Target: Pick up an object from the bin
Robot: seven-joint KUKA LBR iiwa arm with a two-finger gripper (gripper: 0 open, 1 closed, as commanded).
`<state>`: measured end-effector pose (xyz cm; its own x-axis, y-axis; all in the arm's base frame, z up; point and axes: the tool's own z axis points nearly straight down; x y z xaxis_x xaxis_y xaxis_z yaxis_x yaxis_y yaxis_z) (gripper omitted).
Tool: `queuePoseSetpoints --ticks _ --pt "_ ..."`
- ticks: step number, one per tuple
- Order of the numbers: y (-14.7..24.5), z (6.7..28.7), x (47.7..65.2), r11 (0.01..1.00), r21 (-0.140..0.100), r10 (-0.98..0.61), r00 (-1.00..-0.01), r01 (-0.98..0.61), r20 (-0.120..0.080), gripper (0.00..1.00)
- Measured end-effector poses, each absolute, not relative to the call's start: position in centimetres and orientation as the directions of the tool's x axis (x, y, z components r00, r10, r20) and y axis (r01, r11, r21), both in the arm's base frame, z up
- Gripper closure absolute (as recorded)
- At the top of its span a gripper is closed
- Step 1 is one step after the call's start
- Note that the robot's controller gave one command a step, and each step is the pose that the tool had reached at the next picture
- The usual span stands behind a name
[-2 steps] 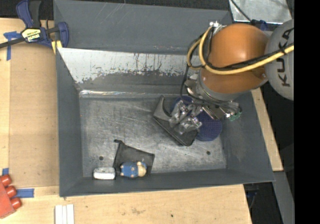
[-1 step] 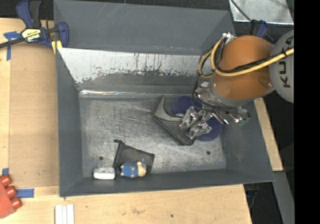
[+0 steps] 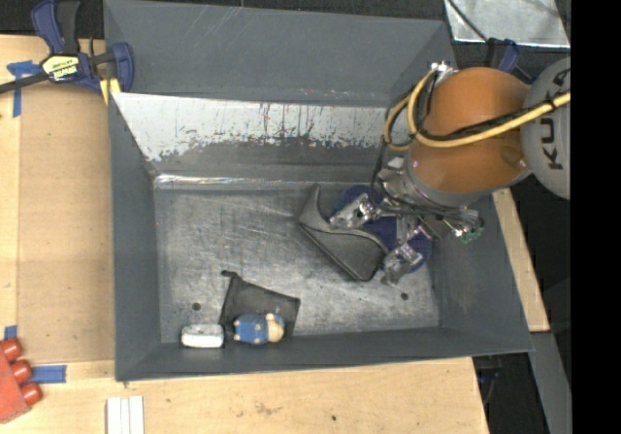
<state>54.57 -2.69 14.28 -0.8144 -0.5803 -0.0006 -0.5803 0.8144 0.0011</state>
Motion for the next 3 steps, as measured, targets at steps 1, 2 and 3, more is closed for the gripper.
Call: queuePoseSetpoints --ticks 1,2,3 --pt "-4.8 8.5 59.3 0.889 -0.003 -0.458 -0.889 -0.458 0.014 0.0" --pt "-0.2 8.4 62.3 0.997 -0.005 -0.076 -0.997 -0.076 -0.005 0.0" --pt "0.6 7.5 56.6 0.999 0.001 0.048 -0.999 0.048 -0.021 0.0"
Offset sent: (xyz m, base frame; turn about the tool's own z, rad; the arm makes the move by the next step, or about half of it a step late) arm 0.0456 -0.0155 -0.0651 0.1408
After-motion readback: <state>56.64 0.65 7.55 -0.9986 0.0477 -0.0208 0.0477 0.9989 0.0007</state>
